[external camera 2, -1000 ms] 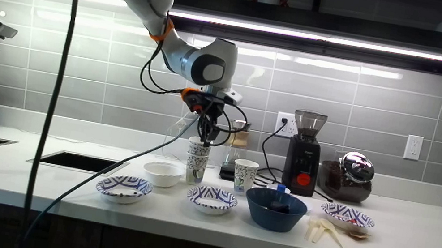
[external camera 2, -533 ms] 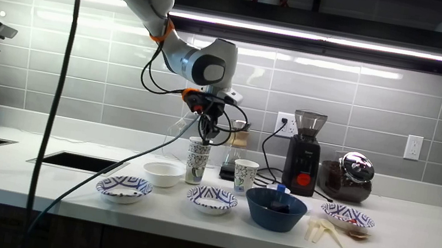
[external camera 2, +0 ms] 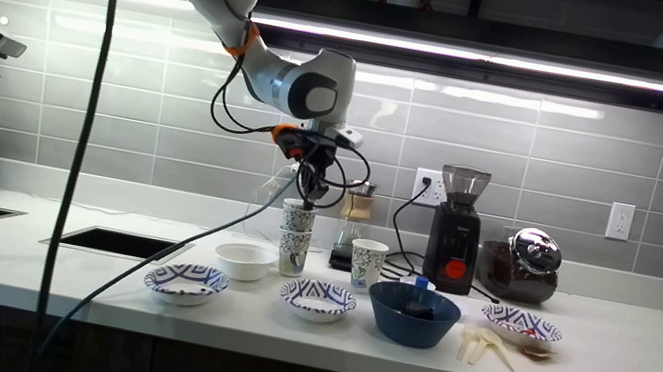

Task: Unstack the paper cups

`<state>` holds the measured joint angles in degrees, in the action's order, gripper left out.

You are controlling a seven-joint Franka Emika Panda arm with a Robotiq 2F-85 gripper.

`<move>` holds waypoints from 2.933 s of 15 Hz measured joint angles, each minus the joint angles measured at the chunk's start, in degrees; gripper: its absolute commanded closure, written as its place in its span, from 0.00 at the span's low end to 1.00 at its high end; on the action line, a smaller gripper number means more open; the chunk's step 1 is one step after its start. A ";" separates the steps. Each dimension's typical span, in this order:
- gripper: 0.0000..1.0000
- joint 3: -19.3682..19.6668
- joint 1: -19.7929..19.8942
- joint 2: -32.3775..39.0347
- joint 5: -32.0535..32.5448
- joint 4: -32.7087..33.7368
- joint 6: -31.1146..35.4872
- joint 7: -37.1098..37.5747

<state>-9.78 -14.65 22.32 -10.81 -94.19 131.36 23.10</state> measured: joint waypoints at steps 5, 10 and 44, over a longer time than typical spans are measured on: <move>0.99 0.00 -0.04 -2.68 0.00 0.46 -1.39 0.00; 0.99 -0.01 -0.02 -5.17 -0.09 0.45 -3.80 0.00; 0.99 2.17 4.18 -10.55 5.37 -9.56 -2.97 -11.68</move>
<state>-7.61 -10.47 11.77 -5.44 -103.75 128.39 11.42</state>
